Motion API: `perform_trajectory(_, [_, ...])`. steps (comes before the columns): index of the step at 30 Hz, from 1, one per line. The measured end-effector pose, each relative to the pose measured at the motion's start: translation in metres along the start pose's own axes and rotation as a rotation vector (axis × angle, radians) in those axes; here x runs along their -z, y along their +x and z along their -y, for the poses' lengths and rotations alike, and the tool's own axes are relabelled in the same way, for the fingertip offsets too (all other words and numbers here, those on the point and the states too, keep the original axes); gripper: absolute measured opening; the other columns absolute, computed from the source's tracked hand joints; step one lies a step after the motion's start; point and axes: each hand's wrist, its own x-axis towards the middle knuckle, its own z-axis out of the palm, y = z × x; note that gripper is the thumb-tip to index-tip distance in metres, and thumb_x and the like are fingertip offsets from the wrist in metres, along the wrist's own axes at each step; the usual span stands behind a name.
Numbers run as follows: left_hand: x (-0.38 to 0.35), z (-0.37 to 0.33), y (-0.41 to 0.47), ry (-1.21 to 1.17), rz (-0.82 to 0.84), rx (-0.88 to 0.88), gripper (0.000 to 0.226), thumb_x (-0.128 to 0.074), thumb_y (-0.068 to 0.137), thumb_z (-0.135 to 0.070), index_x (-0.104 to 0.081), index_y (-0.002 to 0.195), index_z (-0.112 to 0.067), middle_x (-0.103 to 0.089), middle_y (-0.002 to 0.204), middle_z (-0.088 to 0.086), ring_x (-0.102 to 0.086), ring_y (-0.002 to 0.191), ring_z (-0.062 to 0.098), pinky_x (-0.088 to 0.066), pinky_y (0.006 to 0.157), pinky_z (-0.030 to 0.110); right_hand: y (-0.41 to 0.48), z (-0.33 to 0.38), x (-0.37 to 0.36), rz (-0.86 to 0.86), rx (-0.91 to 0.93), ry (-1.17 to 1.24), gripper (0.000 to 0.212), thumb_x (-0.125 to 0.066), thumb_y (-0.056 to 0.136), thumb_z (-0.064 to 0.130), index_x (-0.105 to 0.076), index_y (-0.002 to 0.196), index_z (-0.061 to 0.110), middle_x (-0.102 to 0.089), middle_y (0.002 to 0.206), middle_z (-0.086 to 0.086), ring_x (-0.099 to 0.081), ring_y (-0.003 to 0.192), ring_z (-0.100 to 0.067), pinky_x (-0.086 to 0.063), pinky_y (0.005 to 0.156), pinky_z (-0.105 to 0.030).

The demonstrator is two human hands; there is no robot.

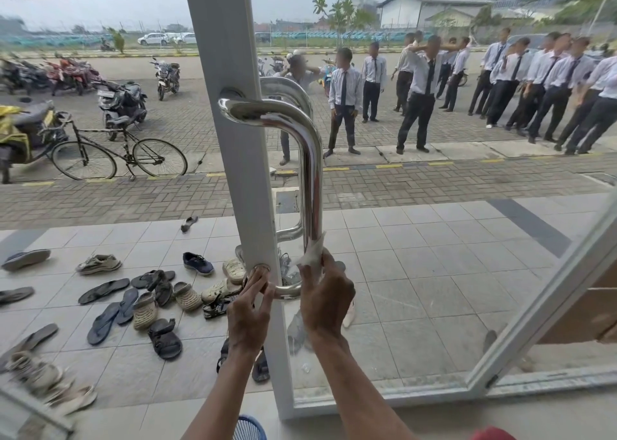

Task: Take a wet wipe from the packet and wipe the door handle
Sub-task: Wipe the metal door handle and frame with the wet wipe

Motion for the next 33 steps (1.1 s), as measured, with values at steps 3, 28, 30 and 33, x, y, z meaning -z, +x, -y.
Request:
perform_trajectory(3, [0.002,0.000,0.002,-0.006,0.011,0.007,0.039,-0.069,0.093,-0.022,-0.066,0.129,-0.009,-0.060,0.140,0.000,-0.049,0.136,0.007,-0.046,0.111,0.040,-0.011,-0.012,0.000,0.086,-0.048,0.024,0.046,-0.069,0.088,0.041,-0.067,0.124,0.013,-0.077,0.093,-0.008,-0.074,0.082,-0.021,-0.059,0.076,-0.036])
perform_trajectory(28, [0.029,-0.056,0.075,-0.182,-0.234,-0.143,0.052,-0.081,0.082,-0.018,-0.048,0.122,-0.016,-0.066,0.120,0.008,-0.067,0.111,0.018,-0.061,0.081,0.029,0.022,0.025,0.004,0.019,0.054,-0.121,0.034,-0.068,0.088,0.044,-0.063,0.113,0.021,-0.076,0.084,0.003,-0.071,0.071,-0.016,-0.057,0.063,-0.029])
perform_trajectory(30, [0.031,-0.059,0.085,-0.194,-0.226,-0.135,0.054,-0.081,0.082,-0.023,-0.050,0.126,-0.018,-0.067,0.122,0.006,-0.067,0.112,0.015,-0.060,0.076,0.021,0.020,0.019,0.002,0.018,0.098,-0.068,0.043,-0.068,0.089,0.043,-0.062,0.121,0.014,-0.077,0.091,-0.001,-0.073,0.076,-0.018,-0.059,0.068,-0.032])
perform_trajectory(33, [0.032,-0.061,0.094,-0.154,-0.221,-0.139,0.056,-0.079,0.084,-0.027,-0.054,0.132,-0.014,-0.069,0.125,0.008,-0.068,0.111,0.016,-0.062,0.077,0.028,0.015,0.007,0.004,0.050,0.111,0.001,0.048,-0.067,0.090,0.043,-0.064,0.120,0.006,-0.077,0.093,-0.004,-0.074,0.079,-0.017,-0.059,0.070,-0.030])
